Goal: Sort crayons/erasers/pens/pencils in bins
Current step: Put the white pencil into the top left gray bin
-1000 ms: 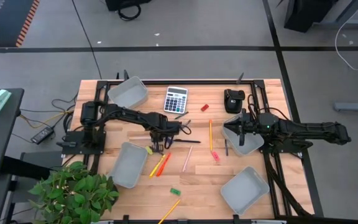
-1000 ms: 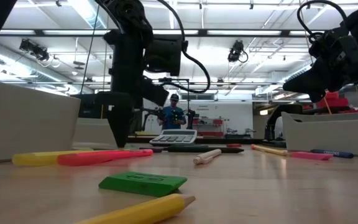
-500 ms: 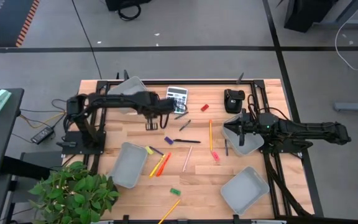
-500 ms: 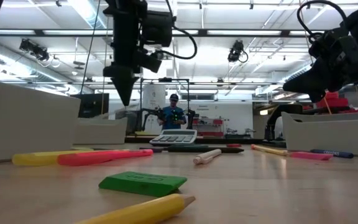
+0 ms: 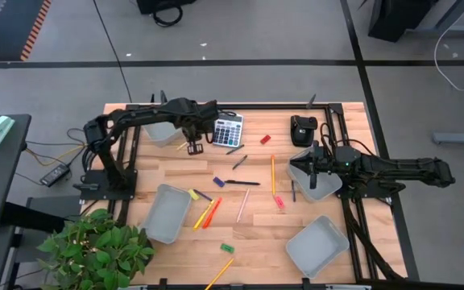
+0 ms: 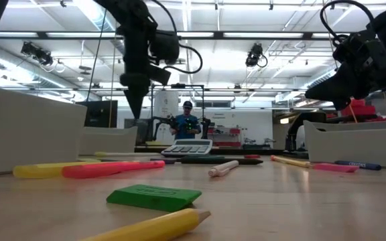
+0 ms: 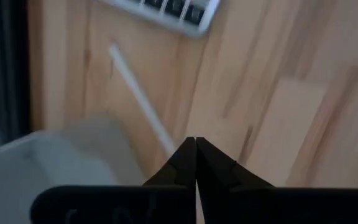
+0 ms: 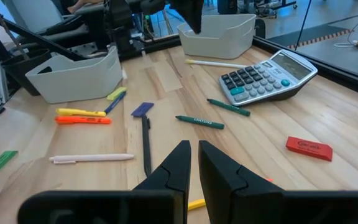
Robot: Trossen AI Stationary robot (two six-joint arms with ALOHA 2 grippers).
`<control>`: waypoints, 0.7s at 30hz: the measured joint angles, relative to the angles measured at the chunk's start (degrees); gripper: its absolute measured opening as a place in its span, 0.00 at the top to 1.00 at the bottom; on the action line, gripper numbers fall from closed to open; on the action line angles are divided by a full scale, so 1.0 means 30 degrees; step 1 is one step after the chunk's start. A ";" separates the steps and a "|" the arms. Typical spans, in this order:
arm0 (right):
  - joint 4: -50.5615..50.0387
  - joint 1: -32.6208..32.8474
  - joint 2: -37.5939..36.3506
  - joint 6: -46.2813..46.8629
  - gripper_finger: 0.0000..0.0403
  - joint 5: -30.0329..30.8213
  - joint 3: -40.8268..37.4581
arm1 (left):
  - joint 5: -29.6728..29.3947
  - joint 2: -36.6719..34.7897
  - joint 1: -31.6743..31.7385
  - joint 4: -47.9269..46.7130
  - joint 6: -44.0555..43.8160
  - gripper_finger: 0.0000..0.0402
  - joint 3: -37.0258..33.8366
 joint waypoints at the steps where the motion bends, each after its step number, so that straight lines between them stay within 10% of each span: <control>1: -0.0005 0.0000 0.0000 -0.0009 0.90 -0.0002 0.0000 | 0.0326 0.0078 0.0107 0.0529 -0.0460 0.95 -0.0199; 12: -0.0005 0.0000 0.0591 -0.0046 0.90 -0.0007 -0.0007 | -0.0416 0.0810 0.1410 -0.0729 -0.4429 0.65 -0.2127; 21: 0.0002 0.0000 0.0969 -0.0038 0.90 0.0000 -0.0007 | 0.1095 0.0728 0.1712 -0.0681 -0.4405 0.62 -0.4608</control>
